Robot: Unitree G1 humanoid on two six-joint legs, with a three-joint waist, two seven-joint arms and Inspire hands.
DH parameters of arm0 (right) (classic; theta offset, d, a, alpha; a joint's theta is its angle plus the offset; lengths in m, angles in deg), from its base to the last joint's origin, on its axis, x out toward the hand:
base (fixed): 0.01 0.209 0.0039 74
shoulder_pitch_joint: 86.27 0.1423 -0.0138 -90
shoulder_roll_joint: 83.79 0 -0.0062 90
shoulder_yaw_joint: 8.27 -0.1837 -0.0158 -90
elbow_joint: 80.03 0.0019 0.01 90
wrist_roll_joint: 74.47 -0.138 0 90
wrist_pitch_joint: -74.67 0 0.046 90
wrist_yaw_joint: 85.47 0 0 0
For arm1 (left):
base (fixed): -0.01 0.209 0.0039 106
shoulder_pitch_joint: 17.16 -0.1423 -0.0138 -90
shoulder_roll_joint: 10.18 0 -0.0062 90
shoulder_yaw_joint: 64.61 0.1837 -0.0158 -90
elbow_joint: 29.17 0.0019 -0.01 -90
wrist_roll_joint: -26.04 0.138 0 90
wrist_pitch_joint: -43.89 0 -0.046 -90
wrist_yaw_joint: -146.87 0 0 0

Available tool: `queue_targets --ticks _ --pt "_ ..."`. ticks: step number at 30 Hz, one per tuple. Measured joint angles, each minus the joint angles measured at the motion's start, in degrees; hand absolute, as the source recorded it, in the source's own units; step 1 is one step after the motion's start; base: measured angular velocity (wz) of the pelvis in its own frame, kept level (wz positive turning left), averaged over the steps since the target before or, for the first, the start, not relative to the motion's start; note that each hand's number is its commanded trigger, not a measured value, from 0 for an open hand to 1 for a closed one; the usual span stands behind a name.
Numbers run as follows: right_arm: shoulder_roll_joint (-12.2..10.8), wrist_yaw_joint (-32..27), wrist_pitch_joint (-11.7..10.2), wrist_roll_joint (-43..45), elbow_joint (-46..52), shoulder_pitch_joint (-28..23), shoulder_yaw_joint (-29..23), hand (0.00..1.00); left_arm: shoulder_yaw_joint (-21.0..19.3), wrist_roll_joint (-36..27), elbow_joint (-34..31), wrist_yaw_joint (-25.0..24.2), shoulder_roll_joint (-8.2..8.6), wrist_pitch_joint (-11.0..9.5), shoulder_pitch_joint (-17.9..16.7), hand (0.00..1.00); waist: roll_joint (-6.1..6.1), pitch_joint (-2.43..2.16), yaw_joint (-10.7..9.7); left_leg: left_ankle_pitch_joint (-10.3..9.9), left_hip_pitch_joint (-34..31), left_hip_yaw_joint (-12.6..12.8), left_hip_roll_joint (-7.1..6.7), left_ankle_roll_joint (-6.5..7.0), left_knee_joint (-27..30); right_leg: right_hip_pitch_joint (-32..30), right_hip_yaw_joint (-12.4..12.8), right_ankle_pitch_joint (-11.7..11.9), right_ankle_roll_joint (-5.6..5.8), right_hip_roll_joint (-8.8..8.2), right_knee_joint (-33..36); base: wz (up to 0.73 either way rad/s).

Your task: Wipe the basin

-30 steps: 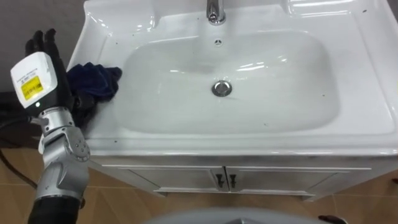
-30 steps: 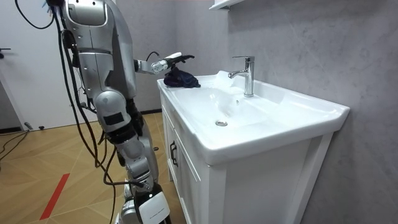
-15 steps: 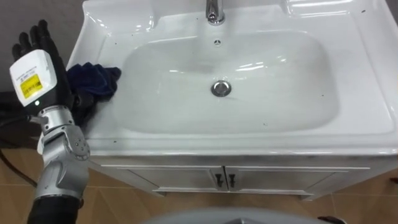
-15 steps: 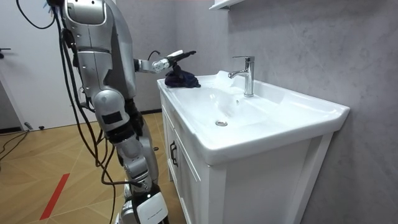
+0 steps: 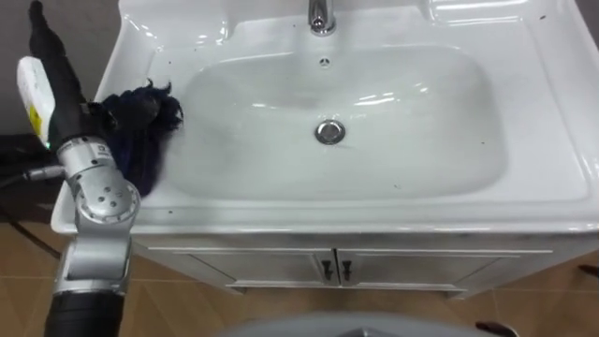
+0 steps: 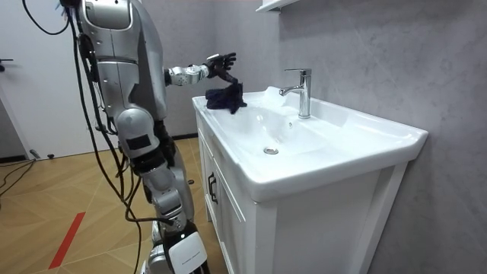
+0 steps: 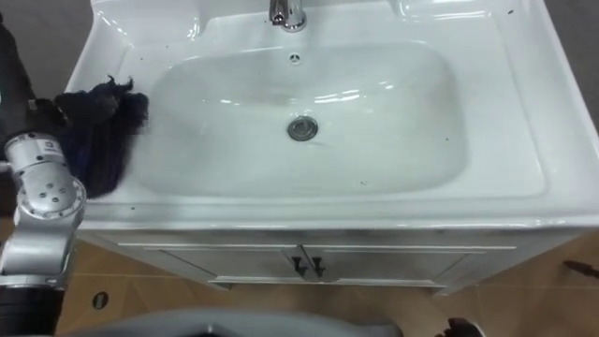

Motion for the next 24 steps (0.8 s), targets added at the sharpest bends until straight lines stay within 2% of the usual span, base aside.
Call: queue_targets --ticks 5,8,12,17,22,24 --pt "-0.33 -0.09 0.13 -0.13 -0.10 -1.12 -0.40 0.00 -3.28 -3.50 -0.97 0.92 0.04 -0.67 0.00 0.00 -0.25 -0.15 0.98 0.00 0.10 0.02 -0.05 0.00 -0.05 0.15 -0.06 0.00 -0.01 0.00 0.00 0.00" --pt "-0.44 0.28 0.43 -0.11 -0.12 -1.49 -0.92 0.00 -6.55 -3.47 -2.27 1.11 0.02 -0.75 0.01 0.00 -0.45 -0.49 1.12 0.00 0.17 -0.23 -0.09 0.00 -0.06 0.41 -0.21 0.02 -0.03 0.00 0.00 0.00" --pt "-0.51 -0.10 0.49 -0.15 -0.09 -1.95 -1.15 0.00 -10.95 -3.47 -4.19 4.46 -0.09 -1.08 0.22 0.00 -0.66 -0.42 1.21 -0.01 0.48 -0.28 -0.14 0.00 -0.03 0.89 -0.21 0.02 -0.03 -0.01 -0.04 0.02" --pt "-0.49 -0.77 0.58 -0.17 0.03 -2.20 -2.10 0.00 -13.87 -3.43 -6.79 8.60 -0.09 -1.70 0.22 0.00 -0.28 -0.33 1.37 -0.02 0.33 -0.87 -0.13 -0.01 0.13 0.80 -0.57 -0.12 -0.02 -0.02 -0.04 0.05" --pt "-0.44 -0.83 0.47 -0.10 0.21 -2.44 -2.51 0.00 -15.66 -3.32 -7.24 11.10 -0.11 -2.69 0.20 0.00 0.75 -0.50 4.23 -0.09 -0.30 -1.23 -0.13 0.03 0.41 -0.22 -0.50 -0.33 0.04 -0.10 0.97 0.00" --pt "-0.37 -0.69 0.47 -0.09 0.92 -2.72 -2.56 0.00 -18.89 -3.35 -7.22 13.62 -0.11 -3.12 0.18 0.00 0.96 -0.56 5.49 -0.09 -0.25 -1.30 -0.16 0.03 0.28 -0.21 -0.53 -0.33 0.04 -0.10 0.99 0.00"
